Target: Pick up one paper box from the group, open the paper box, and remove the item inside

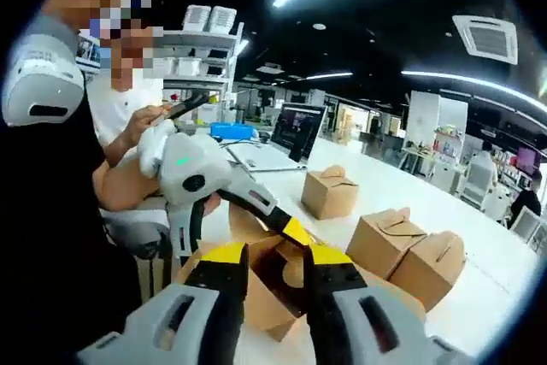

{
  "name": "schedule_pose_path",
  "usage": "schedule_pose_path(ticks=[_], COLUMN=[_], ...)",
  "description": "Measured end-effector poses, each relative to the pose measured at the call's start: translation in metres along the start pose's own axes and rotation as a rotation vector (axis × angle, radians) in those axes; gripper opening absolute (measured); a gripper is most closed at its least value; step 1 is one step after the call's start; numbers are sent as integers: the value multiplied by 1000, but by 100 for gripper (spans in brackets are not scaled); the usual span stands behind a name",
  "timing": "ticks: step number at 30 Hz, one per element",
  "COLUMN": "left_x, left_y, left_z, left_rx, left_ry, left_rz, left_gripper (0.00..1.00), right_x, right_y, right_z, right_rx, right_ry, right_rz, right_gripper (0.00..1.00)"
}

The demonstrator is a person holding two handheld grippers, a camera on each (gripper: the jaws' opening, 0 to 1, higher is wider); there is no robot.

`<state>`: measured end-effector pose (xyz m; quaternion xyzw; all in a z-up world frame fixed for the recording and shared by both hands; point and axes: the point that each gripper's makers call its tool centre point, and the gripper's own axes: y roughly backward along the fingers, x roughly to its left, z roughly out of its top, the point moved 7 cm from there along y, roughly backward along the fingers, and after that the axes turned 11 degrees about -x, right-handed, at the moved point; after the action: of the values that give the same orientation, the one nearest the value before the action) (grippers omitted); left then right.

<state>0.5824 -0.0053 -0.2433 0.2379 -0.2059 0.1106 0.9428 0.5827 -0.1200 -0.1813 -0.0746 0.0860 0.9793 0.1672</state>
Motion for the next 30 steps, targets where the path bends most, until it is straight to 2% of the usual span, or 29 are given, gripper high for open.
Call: schedule_pose_path(ticks=[3,9,17,19,24,30], left_x=[-1,1,3,4,7,7], left_y=[0,1,1,1,6,8], left_z=[0,-1,-3,-3,-3,-2], left_rx=[-6,-11,-32,-38,-94,-113], left_ry=[0,-1,16,21,93,122], left_rz=[4,-3,-1,-3,-57,-74], left_gripper=[88,88,88,88,89,88], right_x=[2,4,9,14,17,14], right_y=[-3,-10,-13,-13,-12,-13], right_z=[-16,-27,-33,-34,-33,-34], right_rx=[76,107,140,153,164,194], right_ry=[24,43,81,127,153,211], right_rz=[7,14,29,38,45,44], right_gripper=[28,28,29,29,28,25])
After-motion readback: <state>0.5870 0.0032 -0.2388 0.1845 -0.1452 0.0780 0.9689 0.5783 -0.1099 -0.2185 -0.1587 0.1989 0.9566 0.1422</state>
